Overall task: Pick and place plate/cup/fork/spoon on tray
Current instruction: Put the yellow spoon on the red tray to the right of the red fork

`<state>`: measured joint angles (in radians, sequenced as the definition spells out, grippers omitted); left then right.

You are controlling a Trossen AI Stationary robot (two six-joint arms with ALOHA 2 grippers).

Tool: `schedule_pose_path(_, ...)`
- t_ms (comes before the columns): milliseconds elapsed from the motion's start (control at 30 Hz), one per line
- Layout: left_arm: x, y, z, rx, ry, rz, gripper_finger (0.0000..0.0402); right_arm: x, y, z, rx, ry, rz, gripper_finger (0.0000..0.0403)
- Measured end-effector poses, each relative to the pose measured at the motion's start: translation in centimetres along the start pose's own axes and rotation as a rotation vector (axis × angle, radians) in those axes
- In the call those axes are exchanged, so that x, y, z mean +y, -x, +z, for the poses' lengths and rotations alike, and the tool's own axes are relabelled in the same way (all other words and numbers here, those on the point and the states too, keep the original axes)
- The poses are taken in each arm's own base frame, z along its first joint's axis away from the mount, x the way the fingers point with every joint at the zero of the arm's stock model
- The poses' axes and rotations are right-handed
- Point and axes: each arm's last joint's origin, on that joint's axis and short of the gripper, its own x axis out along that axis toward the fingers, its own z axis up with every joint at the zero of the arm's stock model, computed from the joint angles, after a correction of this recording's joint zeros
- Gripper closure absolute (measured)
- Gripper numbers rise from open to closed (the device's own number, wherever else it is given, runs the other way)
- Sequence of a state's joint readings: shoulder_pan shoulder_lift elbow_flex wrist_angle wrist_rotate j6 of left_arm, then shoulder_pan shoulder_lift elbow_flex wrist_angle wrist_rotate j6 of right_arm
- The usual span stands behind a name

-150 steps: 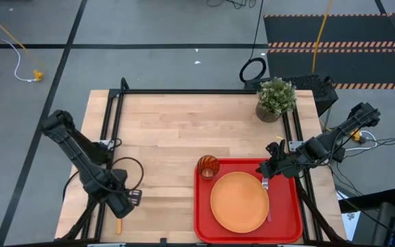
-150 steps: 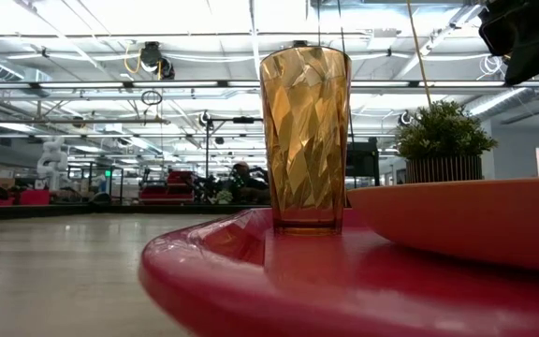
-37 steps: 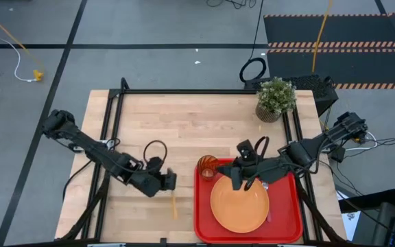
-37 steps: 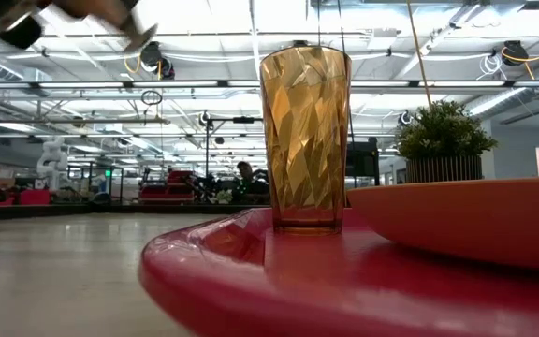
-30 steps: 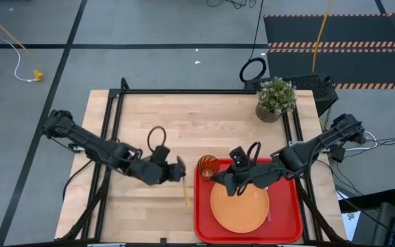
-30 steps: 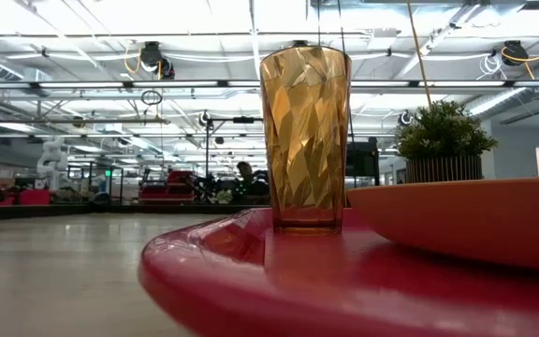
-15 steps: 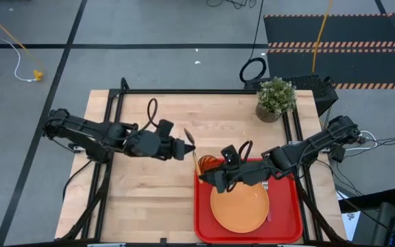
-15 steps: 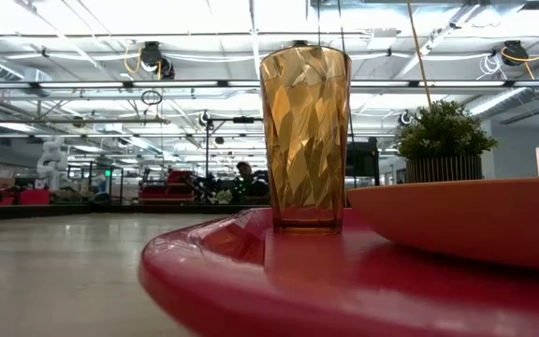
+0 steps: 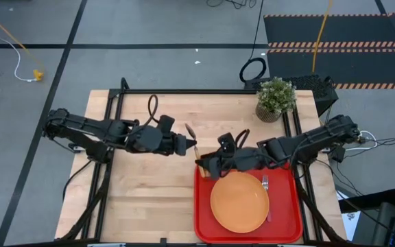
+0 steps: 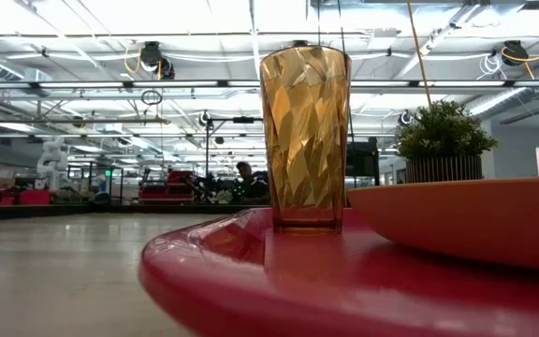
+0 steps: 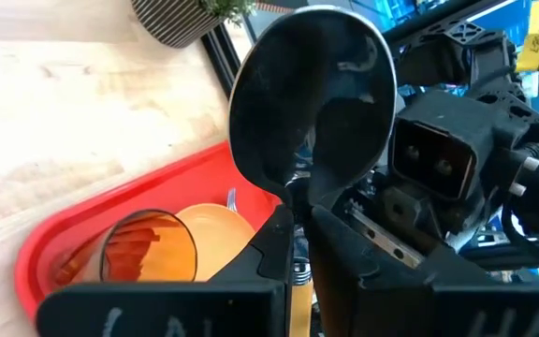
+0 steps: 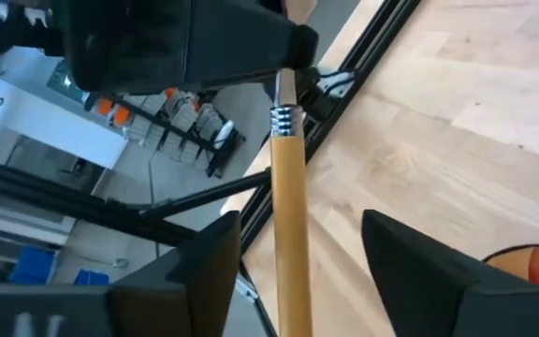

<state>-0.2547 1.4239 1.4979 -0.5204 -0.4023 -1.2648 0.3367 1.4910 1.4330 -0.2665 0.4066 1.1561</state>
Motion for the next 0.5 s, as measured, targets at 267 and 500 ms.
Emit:
schedule_pose_path(267,0.1,-0.2,0.4,-0.011,0.005,0.006,0.0376,-0.5,-0.5,1.1,0.031,0.022,0.005,0.0278)
schedule_pose_path(500,0.1,-0.2,0.4,-0.015,0.005,0.008,0.0376,-0.7,-0.7,1.5,0.027,0.058,0.008,0.0366)
